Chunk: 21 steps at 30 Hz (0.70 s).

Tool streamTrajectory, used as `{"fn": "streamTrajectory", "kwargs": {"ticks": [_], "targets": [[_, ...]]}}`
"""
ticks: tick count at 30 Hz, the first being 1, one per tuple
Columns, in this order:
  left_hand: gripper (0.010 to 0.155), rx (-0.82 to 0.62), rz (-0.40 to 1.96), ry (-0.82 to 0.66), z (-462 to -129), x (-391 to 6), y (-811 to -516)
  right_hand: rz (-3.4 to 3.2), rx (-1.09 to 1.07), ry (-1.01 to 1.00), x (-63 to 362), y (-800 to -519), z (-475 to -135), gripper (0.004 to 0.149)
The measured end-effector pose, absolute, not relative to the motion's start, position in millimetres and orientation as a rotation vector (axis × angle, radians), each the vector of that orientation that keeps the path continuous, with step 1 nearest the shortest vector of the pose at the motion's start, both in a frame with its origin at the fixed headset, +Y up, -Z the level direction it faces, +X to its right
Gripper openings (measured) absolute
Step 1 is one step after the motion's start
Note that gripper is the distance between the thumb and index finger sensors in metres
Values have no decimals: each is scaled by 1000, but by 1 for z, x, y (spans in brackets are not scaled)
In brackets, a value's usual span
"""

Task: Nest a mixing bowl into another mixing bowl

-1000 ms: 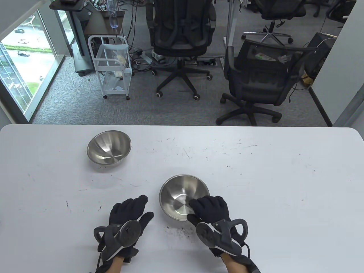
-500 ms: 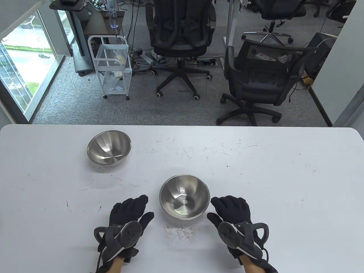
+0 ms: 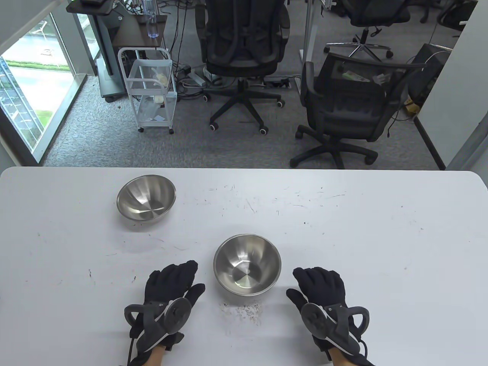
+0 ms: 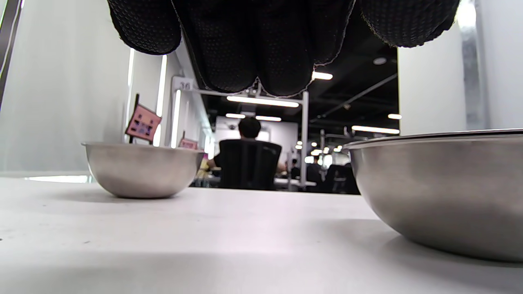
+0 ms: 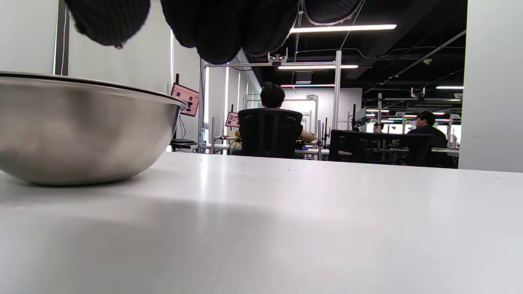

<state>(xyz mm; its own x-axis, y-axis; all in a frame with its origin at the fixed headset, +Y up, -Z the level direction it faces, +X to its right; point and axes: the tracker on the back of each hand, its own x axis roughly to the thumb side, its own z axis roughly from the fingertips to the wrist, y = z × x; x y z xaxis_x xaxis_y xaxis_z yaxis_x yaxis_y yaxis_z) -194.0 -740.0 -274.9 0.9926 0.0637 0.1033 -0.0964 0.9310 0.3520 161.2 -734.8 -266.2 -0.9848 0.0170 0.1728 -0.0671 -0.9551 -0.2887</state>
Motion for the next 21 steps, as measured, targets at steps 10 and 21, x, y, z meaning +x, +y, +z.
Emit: {"fn": "streamTrajectory", "kwargs": {"ticks": [10, 21], "targets": [[64, 327, 21, 43, -299, -216, -744, 2976, 238, -435, 169, -737, -268, 59], [66, 307, -58, 130, -353, -233, -729, 2969, 267, -393, 168, -742, -274, 59]]}}
